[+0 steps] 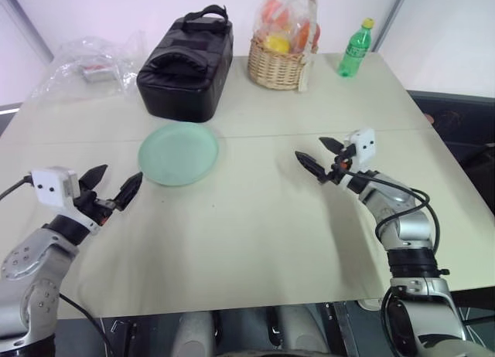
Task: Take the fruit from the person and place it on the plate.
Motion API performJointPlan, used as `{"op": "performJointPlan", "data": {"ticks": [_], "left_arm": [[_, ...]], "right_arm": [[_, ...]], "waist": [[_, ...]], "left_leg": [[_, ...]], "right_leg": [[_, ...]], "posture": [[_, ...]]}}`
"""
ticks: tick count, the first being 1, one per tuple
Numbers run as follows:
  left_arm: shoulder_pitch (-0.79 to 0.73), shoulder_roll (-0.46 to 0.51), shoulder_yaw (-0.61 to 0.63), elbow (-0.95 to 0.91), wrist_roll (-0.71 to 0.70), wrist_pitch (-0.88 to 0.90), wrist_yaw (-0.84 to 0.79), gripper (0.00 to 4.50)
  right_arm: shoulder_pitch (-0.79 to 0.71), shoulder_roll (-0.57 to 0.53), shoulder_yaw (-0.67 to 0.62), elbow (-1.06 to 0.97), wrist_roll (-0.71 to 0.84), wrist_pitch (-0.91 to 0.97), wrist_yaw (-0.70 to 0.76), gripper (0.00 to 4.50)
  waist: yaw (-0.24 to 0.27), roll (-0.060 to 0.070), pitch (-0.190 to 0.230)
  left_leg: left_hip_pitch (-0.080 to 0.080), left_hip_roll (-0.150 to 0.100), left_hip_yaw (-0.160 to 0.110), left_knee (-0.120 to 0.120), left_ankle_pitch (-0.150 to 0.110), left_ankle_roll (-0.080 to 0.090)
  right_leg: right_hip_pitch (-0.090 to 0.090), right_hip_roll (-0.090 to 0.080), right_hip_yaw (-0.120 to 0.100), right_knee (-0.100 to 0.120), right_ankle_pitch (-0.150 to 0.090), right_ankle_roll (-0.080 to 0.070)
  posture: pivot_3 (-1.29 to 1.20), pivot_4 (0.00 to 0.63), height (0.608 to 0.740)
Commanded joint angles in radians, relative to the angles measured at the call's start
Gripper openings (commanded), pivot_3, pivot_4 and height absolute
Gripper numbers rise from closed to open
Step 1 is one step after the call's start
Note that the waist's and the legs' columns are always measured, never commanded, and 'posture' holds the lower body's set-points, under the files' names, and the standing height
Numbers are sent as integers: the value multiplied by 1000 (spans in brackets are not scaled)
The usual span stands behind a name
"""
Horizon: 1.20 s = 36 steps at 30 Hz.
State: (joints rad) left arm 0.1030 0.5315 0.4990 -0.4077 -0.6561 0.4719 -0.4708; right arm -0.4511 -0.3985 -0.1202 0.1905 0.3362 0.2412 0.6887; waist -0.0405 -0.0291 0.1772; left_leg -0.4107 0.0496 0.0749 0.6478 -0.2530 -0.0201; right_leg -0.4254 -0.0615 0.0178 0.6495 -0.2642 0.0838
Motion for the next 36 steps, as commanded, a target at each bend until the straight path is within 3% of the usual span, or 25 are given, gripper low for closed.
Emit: {"op": "performJointPlan", "data": {"ticks": [1, 20, 22, 25, 28, 32, 36], "left_arm": [[-8, 10, 14, -19, 7, -18, 5, 4500], [-14, 3, 19, -9, 39, -46, 14, 4500], [-13, 2, 19, -5, 46, -53, 17, 4500], [-13, 4, 19, -2, 48, -59, 20, 4500], [-25, 5, 19, -13, 43, -60, 25, 4500], [-118, 11, -2, -87, 1, -22, 70, 4500], [-288, -16, -100, -147, -4, 23, 158, 4500]], "right_arm": [[-16, 5, -3, -26, 3, -26, -3, 4450], [-47, 5, 8, -5, 0, -41, 10, 4450], [-48, -9, 5, -56, 55, 23, 56, 4450], [-36, -52, -13, -223, 266, 259, 158, 4450], [-52, -93, -21, -296, 334, 360, 168, 4450], [-66, -101, -24, -304, 324, 367, 138, 4450], [-63, -95, -17, -304, 316, 363, 128, 4450]], "waist": [[0, 0, 0], [0, 0, 0], [0, 0, 0], [1, 0, 0], [2, 0, 0], [9, -1, 0], [30, -1, 0]], "left_leg": [[0, 0, 0, 0, 0, 0], [0, 0, 0, 0, 0, 0], [0, 0, 0, 0, 0, 0], [0, 0, 0, 0, 0, 0], [0, 1, -1, 0, 0, 0], [0, 0, -1, 1, 0, 0], [0, -1, -1, 3, 0, 0]], "right_leg": [[0, 0, 0, 0, 0, 0], [0, 0, 0, 0, 0, 0], [0, 0, 0, 0, 0, 0], [0, 0, 0, 0, 0, 0], [0, 0, 0, 0, 0, 0], [1, 0, 0, 0, 0, 0], [2, 0, 0, 0, 0, 0]], "posture": [[0, 150, 740], [0, 150, 740], [0, 150, 740], [0, 150, 740], [0, 150, 740], [0, 150, 740], [0, 150, 740]]}}
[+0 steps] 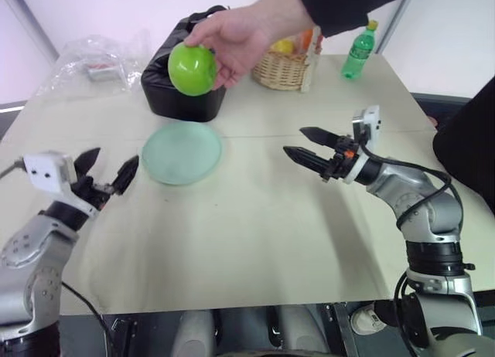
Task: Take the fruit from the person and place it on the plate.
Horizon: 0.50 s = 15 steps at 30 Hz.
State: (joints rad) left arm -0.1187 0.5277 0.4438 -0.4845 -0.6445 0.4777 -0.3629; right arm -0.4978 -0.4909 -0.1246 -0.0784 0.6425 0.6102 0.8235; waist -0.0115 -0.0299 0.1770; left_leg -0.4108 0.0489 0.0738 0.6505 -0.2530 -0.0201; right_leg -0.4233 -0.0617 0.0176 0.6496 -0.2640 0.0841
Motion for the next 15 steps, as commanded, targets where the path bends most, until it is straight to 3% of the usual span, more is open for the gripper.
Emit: {"op": "performJointPlan", "data": {"ticks": [1, 15], "left_arm": [[-88, -20, -56, -72, -17, 25, 64, 4500], [-349, -99, -208, 106, 81, -38, 68, 4500]], "right_arm": [[-16, -2, -12, -35, 9, -6, -9, 4450], [0, 35, 13, -29, -37, -51, -43, 4450]], "waist": [[0, 0, 0], [1, 0, 0]], "left_leg": [[0, 0, 0, 0, 0, 0], [0, 0, 0, 1, 0, 0]], "right_leg": [[1, 0, 0, 0, 1, 1], [0, 3, 1, 0, 2, 4]], "posture": [[0, 150, 740], [0, 150, 740]]}}
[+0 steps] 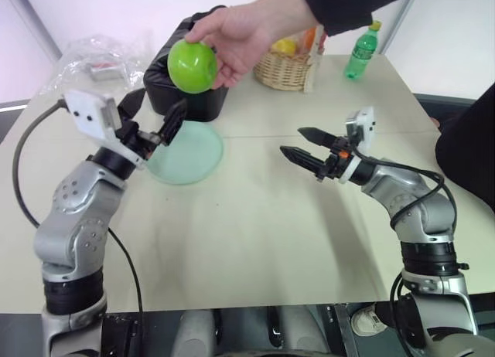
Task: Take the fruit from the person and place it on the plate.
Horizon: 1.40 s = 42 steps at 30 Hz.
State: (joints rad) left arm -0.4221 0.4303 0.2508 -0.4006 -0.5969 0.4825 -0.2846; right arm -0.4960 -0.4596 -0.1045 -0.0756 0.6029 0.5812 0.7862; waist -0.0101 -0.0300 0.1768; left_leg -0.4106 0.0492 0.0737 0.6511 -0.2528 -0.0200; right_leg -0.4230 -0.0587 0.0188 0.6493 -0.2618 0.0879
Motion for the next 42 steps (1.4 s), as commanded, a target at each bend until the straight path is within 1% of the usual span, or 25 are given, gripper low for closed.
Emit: {"op": "performJointPlan", "data": {"ticks": [1, 5, 16, 17, 18, 19, 20, 21, 25, 28, 32, 34, 36, 42], "left_arm": [[-64, -3, -25, 43, 41, -52, -21, 4500], [-136, -18, -61, 136, 72, -94, -64, 4500], [-202, -49, -83, 254, 126, -143, -107, 4500], [-206, -52, -82, 258, 127, -146, -112, 3955], [-208, -54, -80, 261, 128, -149, -115, 3688], [-211, -56, -79, 264, 131, -151, -116, 3205], [-212, -55, -77, 266, 133, -153, -119, 2833], [-213, -55, -76, 268, 134, -155, -121, 2745], [-207, -39, -71, 272, 149, -137, -117, 2745], [-173, 5, -88, 282, 206, -72, -90, 2745], [-99, 41, -89, 251, 219, 30, -80, 2745], [-63, 64, -93, 231, 211, 119, -81, 2745], [-37, 68, -81, 227, 209, 173, -64, 2745], [-11, 73, -80, 223, 222, 203, -62, 2745]], "right_arm": [[-1, 7, -6, -35, 1, -21, -8, 4450], [7, 16, -2, -46, 1, -20, -18, 4450], [43, 31, -8, -83, 2, -24, -56, 4450], [44, 32, -8, -84, 2, -25, -58, 4500], [45, 33, -7, -85, 1, -25, -60, 4500], [45, 34, -6, -85, 0, -27, -61, 4500], [45, 35, -6, -84, -1, -28, -63, 4500], [44, 36, -5, -83, -2, -30, -64, 4500], [45, 38, -2, -78, -5, -36, -64, 4500], [48, 39, 1, -77, -10, -40, -63, 4500], [53, 40, 2, -73, -17, -48, -67, 4500], [57, 42, 2, -73, -18, -49, -68, 4500], [62, 46, 4, -74, -21, -52, -70, 4500], [60, 52, 9, -69, -31, -56, -70, 4500]], "waist": [[-1, 0, 0], [-1, 0, 0], [-2, 0, 0], [-2, 0, 0], [-2, 0, 0], [-2, 0, 0], [-2, 0, 0], [-2, 0, 0], [-2, 0, 0], [-4, 0, 0], [-6, 0, 0], [-5, 0, 0], [-4, 0, 0], [-2, 0, 0]], "left_leg": [[0, 0, 0, 0, 0, 0], [0, 0, 0, 0, 0, 0], [0, 0, 0, 0, 0, 0], [0, 0, 0, 0, 0, 0], [0, 0, 0, 0, 0, 0], [0, 0, 0, 0, 0, 0], [0, 0, 0, 0, 0, 0], [0, 0, 0, 0, 0, 0], [0, 0, 0, 0, 0, 0], [0, 0, 0, 0, 0, 0], [0, 0, 0, -1, 0, 0], [0, 0, 0, -1, 0, 0], [0, 0, 0, -1, 0, 0], [0, 0, 0, -1, 0, 0]], "right_leg": [[0, 0, 0, 0, 0, 0], [0, 0, 0, 0, 0, 0], [0, 0, 0, 0, 0, 0], [0, 0, 0, 0, 0, 0], [0, 0, 0, 0, 0, 0], [0, 0, 0, 0, 0, 0], [0, 0, 0, 0, 0, 0], [0, 0, 0, 0, 0, 0], [0, 0, 0, 0, 0, 0], [0, 0, 0, 0, 0, 0], [0, 0, 0, 0, 0, 0], [-1, 0, 0, 0, 0, 0], [-1, 0, 0, 0, 0, 0], [-1, -1, 0, 0, 0, 0]], "posture": [[0, 150, 740], [0, 150, 740], [0, 150, 740], [0, 150, 740], [0, 150, 740], [0, 150, 740], [0, 150, 740], [0, 150, 740], [0, 150, 740], [0, 150, 740], [0, 150, 740], [0, 150, 740], [0, 150, 740], [0, 150, 740]]}}
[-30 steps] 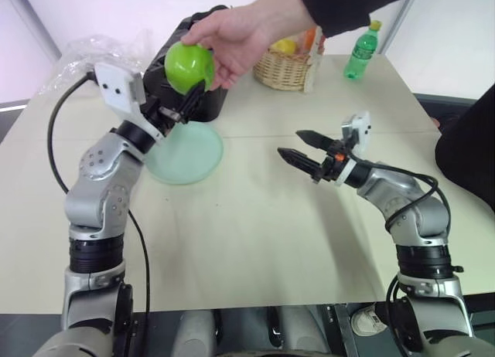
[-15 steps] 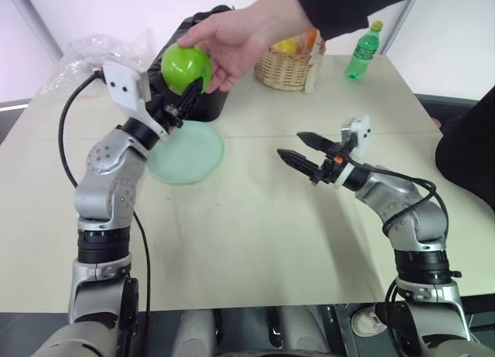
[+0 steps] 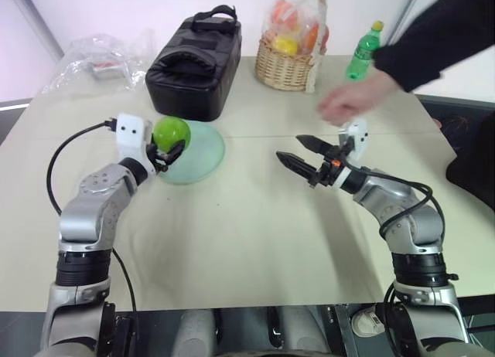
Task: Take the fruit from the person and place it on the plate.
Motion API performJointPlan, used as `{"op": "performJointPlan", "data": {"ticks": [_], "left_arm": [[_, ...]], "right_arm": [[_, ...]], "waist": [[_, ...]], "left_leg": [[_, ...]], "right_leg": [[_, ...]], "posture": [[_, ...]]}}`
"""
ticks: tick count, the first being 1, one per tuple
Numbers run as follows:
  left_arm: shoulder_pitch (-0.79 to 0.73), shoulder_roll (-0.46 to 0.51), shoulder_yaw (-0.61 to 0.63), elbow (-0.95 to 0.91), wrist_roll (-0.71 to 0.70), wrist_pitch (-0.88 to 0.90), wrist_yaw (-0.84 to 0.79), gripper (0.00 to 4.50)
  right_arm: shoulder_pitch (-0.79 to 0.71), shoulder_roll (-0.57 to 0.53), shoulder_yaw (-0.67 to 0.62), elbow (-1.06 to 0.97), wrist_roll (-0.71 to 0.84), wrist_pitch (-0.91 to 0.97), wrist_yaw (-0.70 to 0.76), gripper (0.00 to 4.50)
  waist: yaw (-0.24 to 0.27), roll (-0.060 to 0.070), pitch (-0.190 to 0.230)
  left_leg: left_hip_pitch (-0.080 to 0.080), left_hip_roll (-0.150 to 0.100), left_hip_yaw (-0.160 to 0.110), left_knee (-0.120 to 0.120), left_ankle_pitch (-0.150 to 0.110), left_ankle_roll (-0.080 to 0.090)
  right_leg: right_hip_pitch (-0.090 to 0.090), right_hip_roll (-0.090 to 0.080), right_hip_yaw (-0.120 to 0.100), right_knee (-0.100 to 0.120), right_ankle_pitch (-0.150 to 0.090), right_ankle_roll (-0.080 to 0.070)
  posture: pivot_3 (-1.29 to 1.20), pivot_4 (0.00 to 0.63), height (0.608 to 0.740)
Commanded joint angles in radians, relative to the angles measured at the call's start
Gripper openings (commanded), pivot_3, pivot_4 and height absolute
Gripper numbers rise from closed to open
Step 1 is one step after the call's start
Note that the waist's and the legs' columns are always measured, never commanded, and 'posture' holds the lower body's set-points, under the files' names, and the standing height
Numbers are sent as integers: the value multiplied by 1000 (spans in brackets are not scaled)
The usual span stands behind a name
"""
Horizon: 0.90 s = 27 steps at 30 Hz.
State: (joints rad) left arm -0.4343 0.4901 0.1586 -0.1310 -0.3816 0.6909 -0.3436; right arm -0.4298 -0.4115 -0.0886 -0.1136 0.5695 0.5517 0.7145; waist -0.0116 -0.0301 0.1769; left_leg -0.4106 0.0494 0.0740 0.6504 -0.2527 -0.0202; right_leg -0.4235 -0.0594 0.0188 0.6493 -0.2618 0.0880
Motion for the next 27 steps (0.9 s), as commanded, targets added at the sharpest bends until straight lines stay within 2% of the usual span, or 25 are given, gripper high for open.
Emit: {"op": "performJointPlan", "data": {"ticks": [1, 2, 4, 11, 14, 18, 23, 27], "left_arm": [[6, 12, 14, -46, 4, -9, -8, 3244], [8, 9, 18, -47, 3, -8, -6, 3768], [10, 6, 22, -48, -1, -8, -6, 4471], [9, 9, 23, -62, 15, -23, 6, 4471], [-1, -12, 119, -79, -37, -75, 18, 4471], [50, 24, 218, -152, -90, -72, -10, 4471], [125, 41, 305, -223, -161, -50, -14, 4471], [212, 17, 346, -276, -188, -66, 0, 4471]], "right_arm": [[-7, 4, -7, -30, 1, -27, 1, 4500], [-8, 4, -7, -29, 0, -28, 1, 4500], [-8, 4, -8, -29, -1, -29, 1, 4500], [-6, 1, -8, -34, 0, -25, 1, 4500], [-8, -5, -13, -32, 0, -23, 1, 4500], [-9, -15, -20, -16, -5, -26, 6, 4500], [-19, -18, -24, 14, -11, -37, 9, 4500], [-39, -12, -20, 60, -27, -60, 12, 4500]], "waist": [[-1, 0, 0], [-1, 0, 0], [-2, 0, 0], [-2, 0, 0], [-1, 0, 0], [-6, 0, 0], [-2, 0, 0], [0, 0, 0]], "left_leg": [[0, 0, 0, 0, 0, 0], [0, 0, 0, 0, 0, 0], [0, 0, 0, 0, 0, 0], [0, 0, 0, 0, 0, 0], [0, 0, 0, 0, 0, 0], [0, 0, 0, -1, 0, 0], [0, 0, 0, -1, 0, 0], [0, 0, 0, 0, 0, 0]], "right_leg": [[0, 0, 0, 0, 0, 0], [0, 0, 0, 0, 0, 0], [0, 0, 0, 0, 0, 0], [0, 0, 0, 0, 0, 0], [0, 0, 0, 0, 0, 0], [0, 0, 0, 0, 0, 0], [0, 0, 0, 0, 0, 0], [0, -1, 0, 0, 0, 0]], "posture": [[0, 150, 740], [0, 150, 740], [0, 150, 740], [0, 150, 740], [0, 150, 740], [0, 150, 740], [0, 150, 740], [0, 150, 740]]}}
